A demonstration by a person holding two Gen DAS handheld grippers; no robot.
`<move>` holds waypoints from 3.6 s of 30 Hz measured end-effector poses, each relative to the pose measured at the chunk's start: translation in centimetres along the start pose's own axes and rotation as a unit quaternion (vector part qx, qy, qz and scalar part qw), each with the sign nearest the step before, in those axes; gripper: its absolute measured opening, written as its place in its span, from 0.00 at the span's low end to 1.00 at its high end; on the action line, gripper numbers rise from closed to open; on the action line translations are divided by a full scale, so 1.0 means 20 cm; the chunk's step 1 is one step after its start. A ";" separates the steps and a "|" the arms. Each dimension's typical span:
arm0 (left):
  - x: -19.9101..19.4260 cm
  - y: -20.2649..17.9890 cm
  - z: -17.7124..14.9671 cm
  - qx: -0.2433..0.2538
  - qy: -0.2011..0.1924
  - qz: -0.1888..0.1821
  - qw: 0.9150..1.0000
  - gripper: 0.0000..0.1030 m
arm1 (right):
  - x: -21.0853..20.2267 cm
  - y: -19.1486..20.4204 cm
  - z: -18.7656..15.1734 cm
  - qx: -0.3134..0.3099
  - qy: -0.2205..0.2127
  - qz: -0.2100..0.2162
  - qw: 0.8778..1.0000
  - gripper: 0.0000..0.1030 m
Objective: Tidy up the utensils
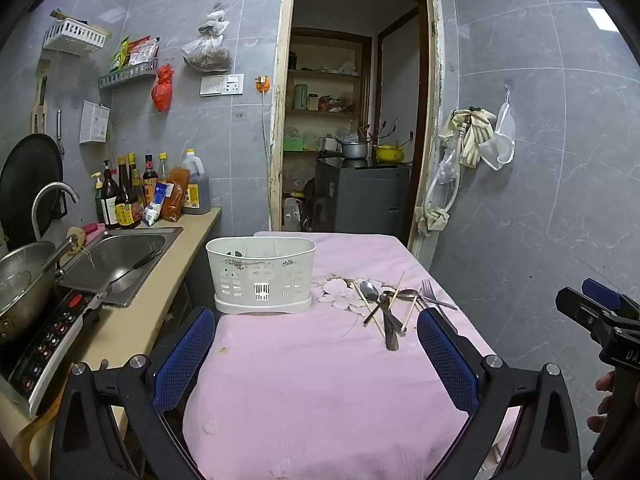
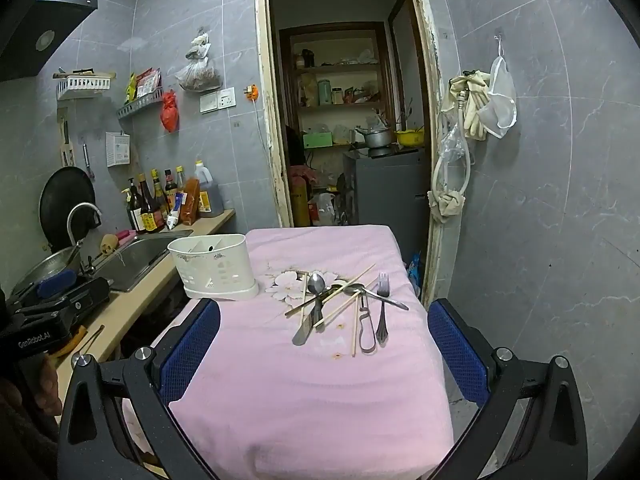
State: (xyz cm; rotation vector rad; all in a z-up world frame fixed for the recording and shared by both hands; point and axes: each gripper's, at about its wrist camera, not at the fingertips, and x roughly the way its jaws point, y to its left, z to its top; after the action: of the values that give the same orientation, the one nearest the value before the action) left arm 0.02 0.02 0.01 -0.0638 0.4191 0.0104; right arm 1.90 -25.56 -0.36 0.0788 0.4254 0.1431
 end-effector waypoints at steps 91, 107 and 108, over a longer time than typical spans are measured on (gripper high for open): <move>0.07 0.07 0.01 -0.007 -0.009 0.002 1.000 0.99 | 0.06 0.07 0.07 -0.015 -0.030 -0.015 0.999 0.99; 0.32 0.03 0.27 0.003 -0.061 -0.039 0.997 0.99 | 0.23 0.06 0.25 0.002 -0.059 -0.056 0.997 0.99; 0.34 0.03 0.28 0.003 -0.061 -0.041 0.997 0.99 | 0.25 0.05 0.26 0.003 -0.057 -0.057 0.997 0.99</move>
State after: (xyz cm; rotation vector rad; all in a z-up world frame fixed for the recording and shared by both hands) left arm 8.47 0.89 2.35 -0.0743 0.2950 -0.0673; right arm 8.50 -24.04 2.36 0.0683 0.3162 0.0256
